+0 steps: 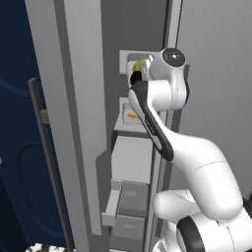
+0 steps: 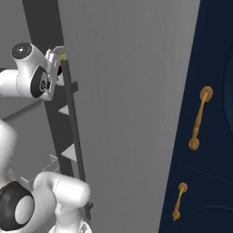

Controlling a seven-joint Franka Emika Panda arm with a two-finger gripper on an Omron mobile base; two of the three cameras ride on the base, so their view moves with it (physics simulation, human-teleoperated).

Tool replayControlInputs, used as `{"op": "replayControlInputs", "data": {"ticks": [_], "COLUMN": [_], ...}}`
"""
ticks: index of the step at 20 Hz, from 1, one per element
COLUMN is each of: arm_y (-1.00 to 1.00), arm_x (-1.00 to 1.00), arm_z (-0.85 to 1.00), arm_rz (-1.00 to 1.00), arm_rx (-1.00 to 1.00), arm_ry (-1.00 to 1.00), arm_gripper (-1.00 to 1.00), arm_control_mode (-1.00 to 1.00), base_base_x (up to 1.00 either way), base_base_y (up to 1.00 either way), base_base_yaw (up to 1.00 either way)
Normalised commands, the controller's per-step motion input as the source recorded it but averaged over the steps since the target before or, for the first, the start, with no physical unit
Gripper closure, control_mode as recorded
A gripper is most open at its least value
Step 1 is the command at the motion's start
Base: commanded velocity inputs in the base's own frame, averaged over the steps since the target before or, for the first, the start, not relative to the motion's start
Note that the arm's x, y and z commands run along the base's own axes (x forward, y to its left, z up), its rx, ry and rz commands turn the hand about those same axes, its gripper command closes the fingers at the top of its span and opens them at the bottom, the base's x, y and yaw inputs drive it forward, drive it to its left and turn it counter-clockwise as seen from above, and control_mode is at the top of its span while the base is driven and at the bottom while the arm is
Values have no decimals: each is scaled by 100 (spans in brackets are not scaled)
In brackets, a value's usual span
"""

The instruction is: Take the meat container that has the shrimp and place it on the second highest rack of the freezer. Then take the vegetable container that has the avocado and potato and place it on the highest rack of the freezer.

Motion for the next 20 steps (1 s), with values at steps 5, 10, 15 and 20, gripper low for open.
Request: {"op": "replayControlInputs", "data": {"ticks": [5,10,15,20], "arm_y": [-13,0,0,-6], "arm_x": [75,82,78,30], "arm_z": [16,4,1,24], "arm_rz": [1,0,0,0], "arm_rx": [1,0,0,0], "arm_ry": [0,0,0,-5], "arm_gripper": [100,100,100,100], "arm_control_mode": [-100,-100,-100,-100], "base_base_x": [0,0,0,0], "base_base_y": [0,0,0,0], "base_base_yaw": [0,0,0,0]}}
